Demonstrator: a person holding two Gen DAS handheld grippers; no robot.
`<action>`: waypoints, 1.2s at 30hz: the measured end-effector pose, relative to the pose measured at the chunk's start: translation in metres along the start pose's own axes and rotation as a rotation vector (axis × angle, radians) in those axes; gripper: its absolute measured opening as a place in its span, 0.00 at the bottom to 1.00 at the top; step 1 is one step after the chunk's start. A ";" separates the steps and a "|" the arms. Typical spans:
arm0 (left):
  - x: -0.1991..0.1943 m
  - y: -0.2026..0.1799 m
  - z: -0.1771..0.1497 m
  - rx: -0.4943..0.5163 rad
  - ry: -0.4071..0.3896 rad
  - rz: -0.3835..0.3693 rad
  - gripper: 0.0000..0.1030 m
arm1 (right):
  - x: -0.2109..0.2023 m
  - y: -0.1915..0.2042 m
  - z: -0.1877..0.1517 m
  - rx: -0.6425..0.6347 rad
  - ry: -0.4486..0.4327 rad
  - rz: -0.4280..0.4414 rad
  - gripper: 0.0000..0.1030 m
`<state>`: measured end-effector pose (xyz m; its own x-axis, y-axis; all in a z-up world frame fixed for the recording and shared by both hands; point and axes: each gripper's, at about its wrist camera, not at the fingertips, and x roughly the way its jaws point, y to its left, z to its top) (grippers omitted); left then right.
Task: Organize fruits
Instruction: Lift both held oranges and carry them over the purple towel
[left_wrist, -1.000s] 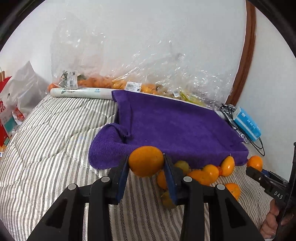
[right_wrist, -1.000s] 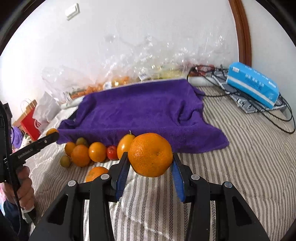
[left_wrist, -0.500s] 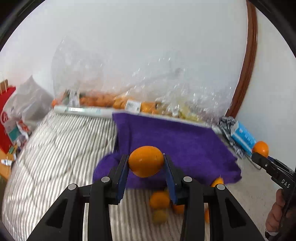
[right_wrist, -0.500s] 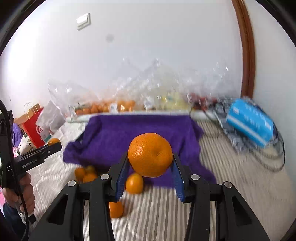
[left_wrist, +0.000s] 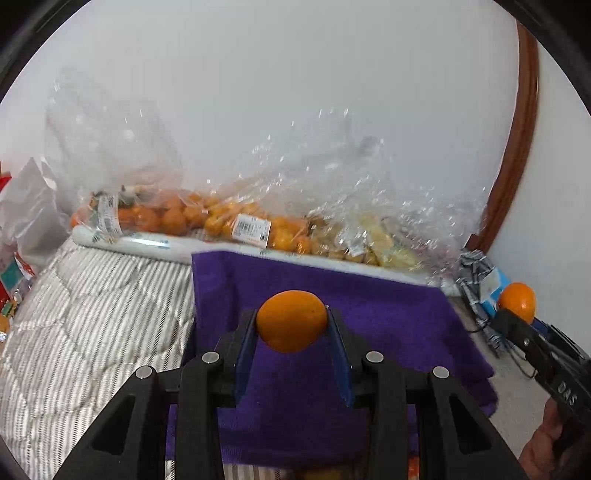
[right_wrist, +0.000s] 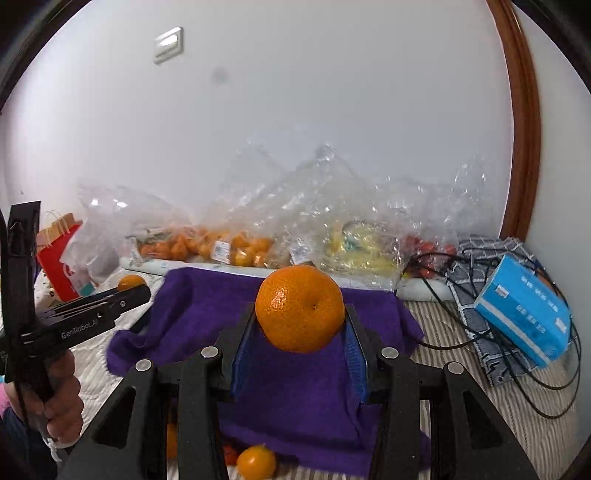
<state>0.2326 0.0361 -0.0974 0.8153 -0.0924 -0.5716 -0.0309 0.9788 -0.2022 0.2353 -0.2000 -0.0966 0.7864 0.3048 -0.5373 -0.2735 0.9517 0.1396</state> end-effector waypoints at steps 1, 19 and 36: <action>0.004 0.002 -0.004 0.003 0.004 0.010 0.34 | 0.006 -0.004 -0.002 0.010 0.012 0.003 0.43; 0.042 0.009 -0.021 0.008 0.073 0.004 0.34 | 0.066 -0.031 -0.033 0.031 0.157 -0.014 0.43; 0.059 0.006 -0.029 0.045 0.166 -0.005 0.34 | 0.085 -0.030 -0.044 0.022 0.230 -0.016 0.43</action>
<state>0.2636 0.0311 -0.1550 0.7087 -0.1226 -0.6948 0.0017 0.9851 -0.1721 0.2859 -0.2043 -0.1828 0.6431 0.2752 -0.7146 -0.2479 0.9578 0.1457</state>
